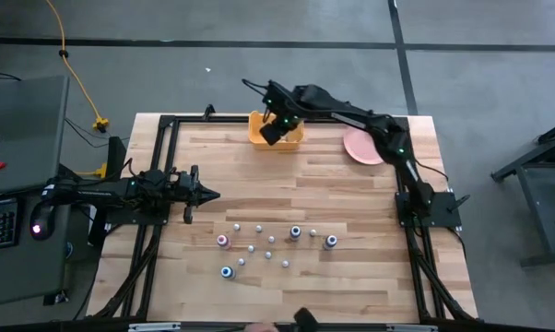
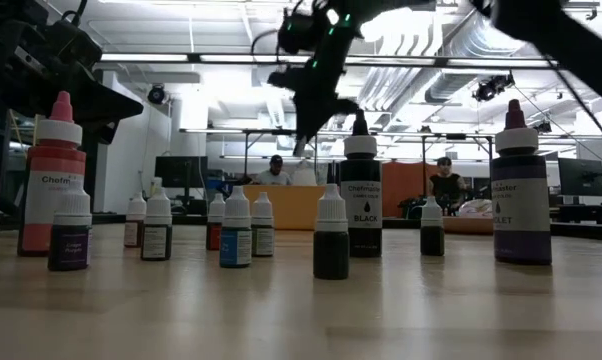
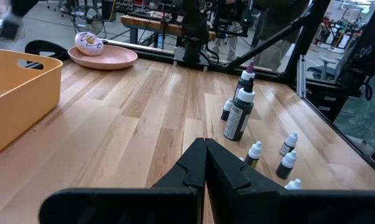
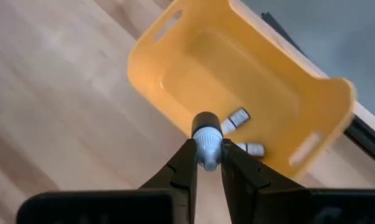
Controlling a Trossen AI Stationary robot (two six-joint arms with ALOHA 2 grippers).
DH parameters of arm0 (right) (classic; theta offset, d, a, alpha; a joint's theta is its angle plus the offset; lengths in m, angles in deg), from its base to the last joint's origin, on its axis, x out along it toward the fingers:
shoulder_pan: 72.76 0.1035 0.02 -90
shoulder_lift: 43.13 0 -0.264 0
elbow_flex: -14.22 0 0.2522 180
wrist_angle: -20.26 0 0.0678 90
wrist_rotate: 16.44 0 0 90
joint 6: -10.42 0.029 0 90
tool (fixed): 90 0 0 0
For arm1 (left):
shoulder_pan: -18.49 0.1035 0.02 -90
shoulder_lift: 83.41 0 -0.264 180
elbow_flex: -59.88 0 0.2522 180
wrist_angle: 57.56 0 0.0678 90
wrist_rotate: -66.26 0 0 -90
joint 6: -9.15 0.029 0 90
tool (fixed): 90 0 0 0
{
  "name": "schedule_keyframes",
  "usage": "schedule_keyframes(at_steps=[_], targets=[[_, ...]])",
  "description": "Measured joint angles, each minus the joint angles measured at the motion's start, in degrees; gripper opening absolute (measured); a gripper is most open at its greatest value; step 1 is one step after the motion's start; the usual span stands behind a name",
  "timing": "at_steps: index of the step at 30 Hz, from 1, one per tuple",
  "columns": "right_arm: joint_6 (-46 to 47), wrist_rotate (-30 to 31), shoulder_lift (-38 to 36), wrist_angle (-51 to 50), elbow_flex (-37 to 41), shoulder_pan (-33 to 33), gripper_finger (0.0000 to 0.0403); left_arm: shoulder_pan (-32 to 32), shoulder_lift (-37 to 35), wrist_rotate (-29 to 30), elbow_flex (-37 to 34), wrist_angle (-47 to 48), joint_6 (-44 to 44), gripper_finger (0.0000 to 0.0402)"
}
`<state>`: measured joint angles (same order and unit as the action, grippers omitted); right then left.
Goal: Pick & Place food coloring
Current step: Put the small black food coloring bottle into the yellow bin
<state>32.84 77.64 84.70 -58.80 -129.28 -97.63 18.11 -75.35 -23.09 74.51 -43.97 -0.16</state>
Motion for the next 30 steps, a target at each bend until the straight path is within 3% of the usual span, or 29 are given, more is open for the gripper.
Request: schedule_keyframes(at_steps=[9, 30], targets=[[-0.4, -2.7, 8.7, 0.5, -2.8, -2.4, 0.0053, 0.0, 0.0, 0.0, 0.0, 0.0, 0.0, 0.0001], [0.1, -4.6, 11.2, -2.9, -2.4, -4.4, 0.0051, 0.0, 0.0, 0.0, 0.0, 0.0, 0.0, 0.0001]])
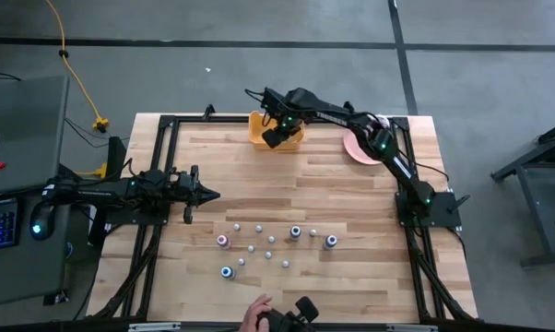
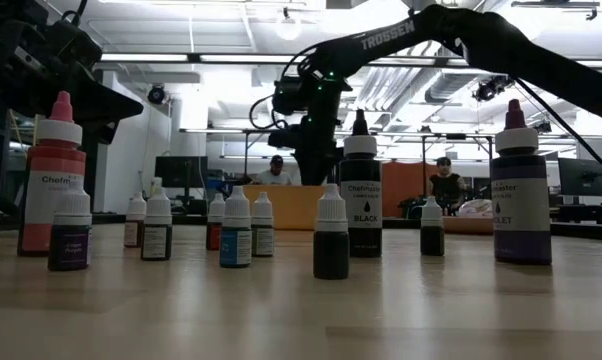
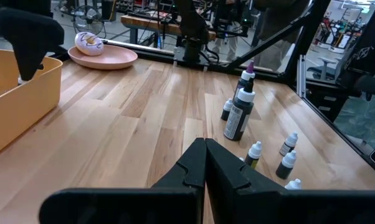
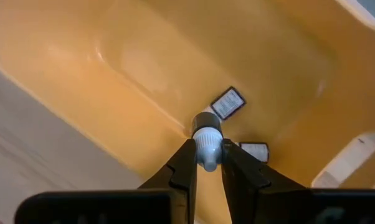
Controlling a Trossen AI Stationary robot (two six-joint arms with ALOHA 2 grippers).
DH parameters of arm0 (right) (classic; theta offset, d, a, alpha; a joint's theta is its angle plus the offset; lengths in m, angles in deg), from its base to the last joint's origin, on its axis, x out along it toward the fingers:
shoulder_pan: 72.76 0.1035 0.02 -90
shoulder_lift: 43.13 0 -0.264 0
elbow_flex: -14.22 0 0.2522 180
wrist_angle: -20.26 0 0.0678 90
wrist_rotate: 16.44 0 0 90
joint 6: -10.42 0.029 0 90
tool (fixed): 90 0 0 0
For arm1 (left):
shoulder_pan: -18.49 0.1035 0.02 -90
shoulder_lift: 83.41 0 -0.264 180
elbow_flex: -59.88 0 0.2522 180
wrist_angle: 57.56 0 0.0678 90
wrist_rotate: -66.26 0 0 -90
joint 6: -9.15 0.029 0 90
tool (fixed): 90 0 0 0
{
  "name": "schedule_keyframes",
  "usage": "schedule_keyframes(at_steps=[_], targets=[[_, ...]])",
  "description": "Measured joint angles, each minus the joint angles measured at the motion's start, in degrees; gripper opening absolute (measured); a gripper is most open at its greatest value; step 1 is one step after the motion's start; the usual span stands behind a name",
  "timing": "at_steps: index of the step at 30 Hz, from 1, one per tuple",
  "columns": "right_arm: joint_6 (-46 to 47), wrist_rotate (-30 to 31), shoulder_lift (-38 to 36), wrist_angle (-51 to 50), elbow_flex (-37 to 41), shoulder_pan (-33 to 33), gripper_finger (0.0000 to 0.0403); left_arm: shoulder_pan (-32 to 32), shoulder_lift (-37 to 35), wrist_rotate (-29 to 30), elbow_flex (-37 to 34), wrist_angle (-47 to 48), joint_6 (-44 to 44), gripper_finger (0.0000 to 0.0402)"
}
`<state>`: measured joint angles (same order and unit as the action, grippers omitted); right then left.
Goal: Pick & Place food coloring
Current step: Put the small black food coloring bottle into the yellow bin
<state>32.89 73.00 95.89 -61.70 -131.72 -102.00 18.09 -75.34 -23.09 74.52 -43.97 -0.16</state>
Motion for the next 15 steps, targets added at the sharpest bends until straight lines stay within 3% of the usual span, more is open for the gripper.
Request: schedule_keyframes(at_steps=[15], targets=[[-0.9, -1.8, 1.9, -2.4, 0.0, 0.0, 0.0057, 0.0, 0.0, 0.1, 0.0, 0.0, 0.0, 0.0001]])
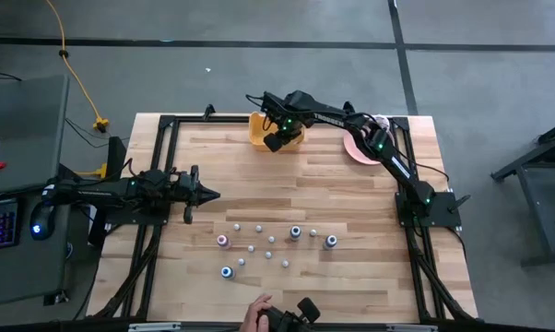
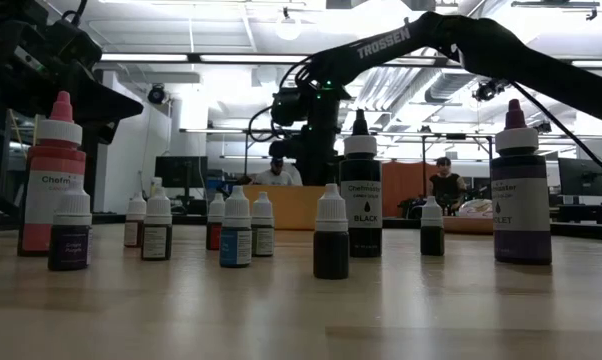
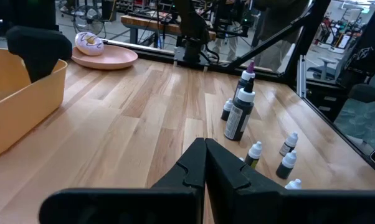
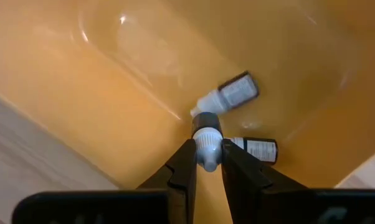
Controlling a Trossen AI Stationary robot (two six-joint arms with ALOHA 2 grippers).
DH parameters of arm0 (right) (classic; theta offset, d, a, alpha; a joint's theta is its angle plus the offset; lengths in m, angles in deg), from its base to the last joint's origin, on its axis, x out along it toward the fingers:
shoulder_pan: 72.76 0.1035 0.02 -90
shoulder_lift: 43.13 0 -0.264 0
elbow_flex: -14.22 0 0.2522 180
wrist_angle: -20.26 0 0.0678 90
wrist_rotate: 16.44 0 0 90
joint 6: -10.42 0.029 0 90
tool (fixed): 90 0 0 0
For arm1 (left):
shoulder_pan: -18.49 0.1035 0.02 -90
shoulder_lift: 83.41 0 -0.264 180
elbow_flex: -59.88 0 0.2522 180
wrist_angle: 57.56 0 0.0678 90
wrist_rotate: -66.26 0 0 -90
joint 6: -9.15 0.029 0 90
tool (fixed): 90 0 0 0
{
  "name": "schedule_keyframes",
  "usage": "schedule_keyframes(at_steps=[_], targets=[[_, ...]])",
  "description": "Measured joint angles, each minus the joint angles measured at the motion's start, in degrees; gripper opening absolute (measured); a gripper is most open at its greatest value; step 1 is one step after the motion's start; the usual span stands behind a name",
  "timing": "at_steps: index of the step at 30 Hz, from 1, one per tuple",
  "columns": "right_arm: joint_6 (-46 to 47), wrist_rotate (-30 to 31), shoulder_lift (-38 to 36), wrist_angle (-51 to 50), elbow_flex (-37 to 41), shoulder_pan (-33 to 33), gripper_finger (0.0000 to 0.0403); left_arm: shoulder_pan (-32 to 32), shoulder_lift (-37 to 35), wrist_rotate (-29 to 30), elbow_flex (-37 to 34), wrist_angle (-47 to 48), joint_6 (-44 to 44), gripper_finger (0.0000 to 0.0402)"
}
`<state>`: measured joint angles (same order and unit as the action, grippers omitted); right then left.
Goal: Pick & Place food coloring
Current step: Put the small black food coloring bottle into the yellow bin, then put the small green food coloring bottle into the yellow bin
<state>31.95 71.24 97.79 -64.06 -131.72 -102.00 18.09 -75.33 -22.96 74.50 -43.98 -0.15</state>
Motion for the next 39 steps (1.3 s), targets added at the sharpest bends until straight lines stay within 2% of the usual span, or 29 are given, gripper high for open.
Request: schedule_keyframes(at_steps=[15, 30, 34, 39], targets=[[-1.1, 0.3, 0.0, 1.7, 0.0, 0.0, 0.0072, 0.0, 0.0, 0.0, 0.0, 0.0, 0.0, 0.0001], [-1.3, 0.9, 0.0, 1.6, -0.3, 0.0, 0.0131, 0.0, 0.0, 0.1, 0.0, 0.0, 0.0, 0.0001], [-2.5, 1.0, 0.1, 1.1, -2.9, 0.0, 0.0139, 0.0, 0.0, 0.1, 0.0, 0.0, 0.0, 0.0001], [-3.0, 3.9, -2.8, 2.0, -2.0, 0.0, 0.0142, 0.0, 0.0, 0.1, 0.0, 0.0, 0.0, 0.0001]])
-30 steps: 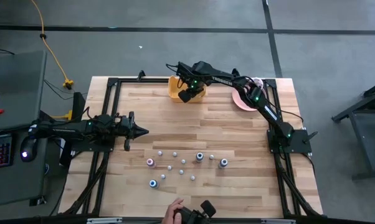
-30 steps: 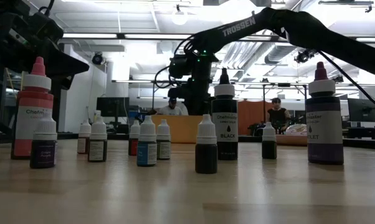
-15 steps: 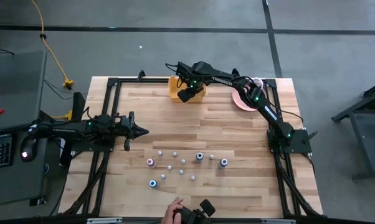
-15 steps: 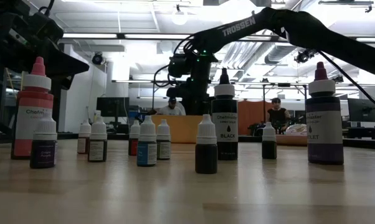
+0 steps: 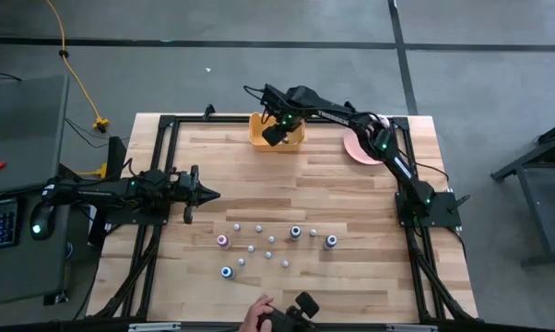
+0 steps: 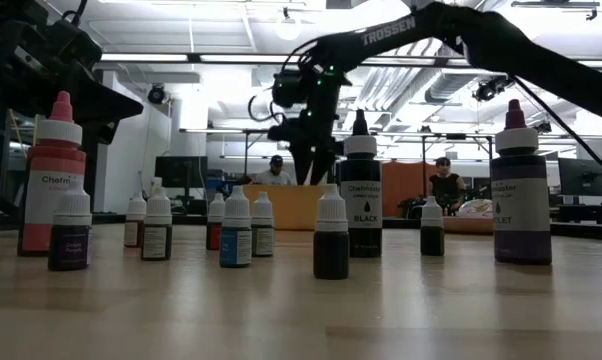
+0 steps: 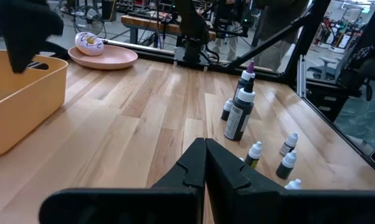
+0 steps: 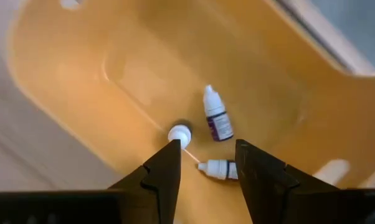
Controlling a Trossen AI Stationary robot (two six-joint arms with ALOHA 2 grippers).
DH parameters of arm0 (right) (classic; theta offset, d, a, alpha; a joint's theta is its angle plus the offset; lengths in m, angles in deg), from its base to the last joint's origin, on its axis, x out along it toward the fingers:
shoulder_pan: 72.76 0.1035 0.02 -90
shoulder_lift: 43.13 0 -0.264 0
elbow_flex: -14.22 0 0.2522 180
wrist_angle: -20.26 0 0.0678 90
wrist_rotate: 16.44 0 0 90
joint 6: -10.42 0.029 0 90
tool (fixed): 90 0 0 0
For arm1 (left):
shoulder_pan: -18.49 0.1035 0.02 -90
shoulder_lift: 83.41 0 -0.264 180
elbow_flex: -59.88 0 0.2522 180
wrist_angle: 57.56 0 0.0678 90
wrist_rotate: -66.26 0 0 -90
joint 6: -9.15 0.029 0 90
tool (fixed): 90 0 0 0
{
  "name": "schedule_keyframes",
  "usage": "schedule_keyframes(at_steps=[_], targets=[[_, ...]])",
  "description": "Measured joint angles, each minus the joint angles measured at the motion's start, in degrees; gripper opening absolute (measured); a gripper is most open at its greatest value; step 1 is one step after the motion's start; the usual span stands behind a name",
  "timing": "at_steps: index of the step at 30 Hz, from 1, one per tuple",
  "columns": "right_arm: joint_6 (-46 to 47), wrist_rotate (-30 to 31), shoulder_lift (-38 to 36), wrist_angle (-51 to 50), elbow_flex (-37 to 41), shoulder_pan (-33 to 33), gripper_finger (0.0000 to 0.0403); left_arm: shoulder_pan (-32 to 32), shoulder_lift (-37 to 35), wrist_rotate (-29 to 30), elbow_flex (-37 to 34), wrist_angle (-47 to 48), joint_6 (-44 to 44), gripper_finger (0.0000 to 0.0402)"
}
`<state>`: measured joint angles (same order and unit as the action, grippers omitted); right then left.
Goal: Pick & Place food coloring
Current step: Put the small green food coloring bottle into the yellow bin
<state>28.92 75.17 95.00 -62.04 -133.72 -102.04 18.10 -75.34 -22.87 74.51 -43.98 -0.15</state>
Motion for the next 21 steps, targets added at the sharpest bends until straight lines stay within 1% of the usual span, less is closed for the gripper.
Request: schedule_keyframes(at_steps=[7, 13, 21], targets=[[-5.8, 0.1, -4.9, -0.8, 0.0, 1.2, 0.0142, 0.0, 0.0, 0.0, 0.0, 0.0, 0.0, 0.0001], [-10.0, -0.2, -8.8, -3.6, -0.1, 4.4, 0.0142, 0.0, 0.0, 0.0, 0.0, 0.0, 0.0, 0.0001], [-14.6, -3.0, -13.4, -8.5, -0.1, 10.6, 0.0142, 0.0, 0.0, 0.0, 0.0, 0.0, 0.0, 0.0001]])
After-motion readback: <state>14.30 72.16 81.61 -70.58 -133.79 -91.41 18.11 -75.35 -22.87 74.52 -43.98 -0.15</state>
